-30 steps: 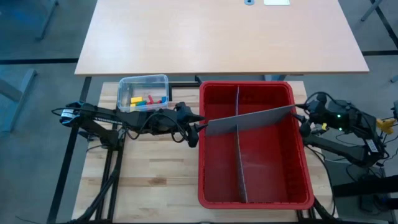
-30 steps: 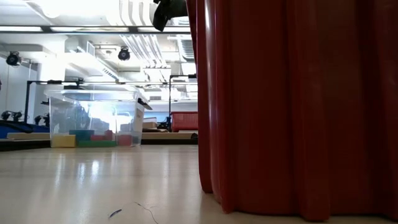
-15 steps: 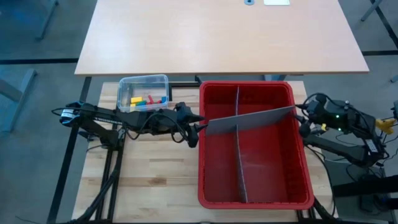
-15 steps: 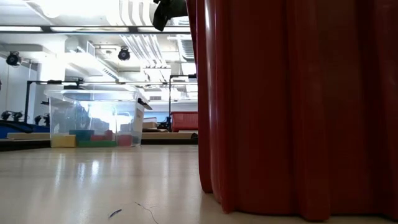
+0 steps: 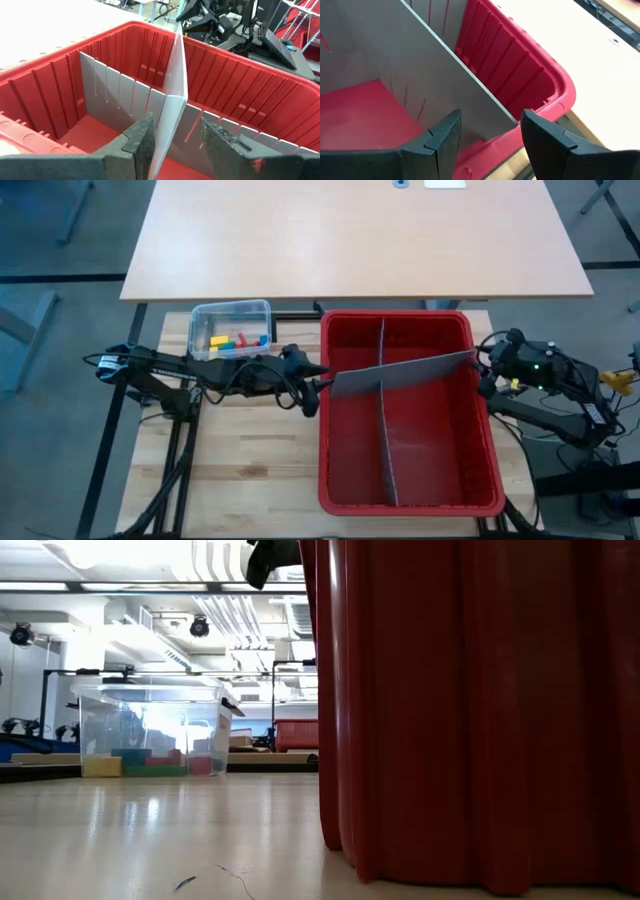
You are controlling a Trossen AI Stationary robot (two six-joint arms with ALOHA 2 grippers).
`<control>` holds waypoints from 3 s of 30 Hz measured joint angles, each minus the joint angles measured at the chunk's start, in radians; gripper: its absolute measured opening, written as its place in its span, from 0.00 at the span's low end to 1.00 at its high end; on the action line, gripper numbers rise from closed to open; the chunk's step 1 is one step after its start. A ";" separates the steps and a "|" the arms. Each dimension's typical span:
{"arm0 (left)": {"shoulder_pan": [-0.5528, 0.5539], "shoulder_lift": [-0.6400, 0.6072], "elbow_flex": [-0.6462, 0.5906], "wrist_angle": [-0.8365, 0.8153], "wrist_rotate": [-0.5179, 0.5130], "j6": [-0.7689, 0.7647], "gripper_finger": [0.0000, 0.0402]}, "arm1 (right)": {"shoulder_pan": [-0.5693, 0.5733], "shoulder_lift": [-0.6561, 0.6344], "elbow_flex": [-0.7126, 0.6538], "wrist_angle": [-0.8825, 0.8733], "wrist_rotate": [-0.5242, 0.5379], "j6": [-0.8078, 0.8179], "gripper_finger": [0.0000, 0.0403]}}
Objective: Sort blocks
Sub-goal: Insert the bin divider into the red bin
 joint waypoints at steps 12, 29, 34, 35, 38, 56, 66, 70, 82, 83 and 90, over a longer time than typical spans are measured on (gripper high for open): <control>0.000 0.000 0.000 0.003 0.000 0.000 0.28 | 0.000 0.000 -0.033 0.023 0.026 -0.001 0.21; 0.000 0.000 0.000 0.002 0.000 0.005 0.28 | 0.000 0.001 -0.029 0.053 -0.178 0.085 0.00; 0.000 0.000 0.000 0.001 0.000 0.005 0.29 | 0.000 0.003 -0.030 0.068 -0.231 0.113 0.00; 0.000 0.000 0.000 0.001 0.000 0.005 0.29 | 0.000 0.003 -0.030 0.074 -0.240 0.120 0.00; 0.000 0.000 0.000 -0.005 0.000 0.007 0.30 | 0.000 0.003 -0.030 0.085 -0.249 0.137 0.00; 0.000 0.000 0.000 -0.069 0.001 0.001 0.28 | 0.000 0.004 -0.030 0.176 -0.485 0.198 0.00; 0.000 0.000 0.000 -0.073 0.000 0.001 0.27 | 0.000 0.004 -0.030 0.180 -0.534 0.226 0.00; 0.000 0.000 0.000 -0.076 0.000 0.001 0.26 | 0.000 0.004 -0.030 0.183 -0.564 0.234 0.00; 0.000 0.000 0.000 -0.078 0.001 0.001 0.25 | 0.000 0.004 -0.030 0.202 -0.607 0.261 0.00; 0.000 0.000 0.000 -0.078 0.001 0.001 0.25 | 0.000 0.004 -0.030 0.202 -0.613 0.267 0.00; 0.000 0.000 0.000 -0.080 0.001 0.000 0.25 | 0.000 0.004 -0.020 0.161 -0.641 0.285 0.00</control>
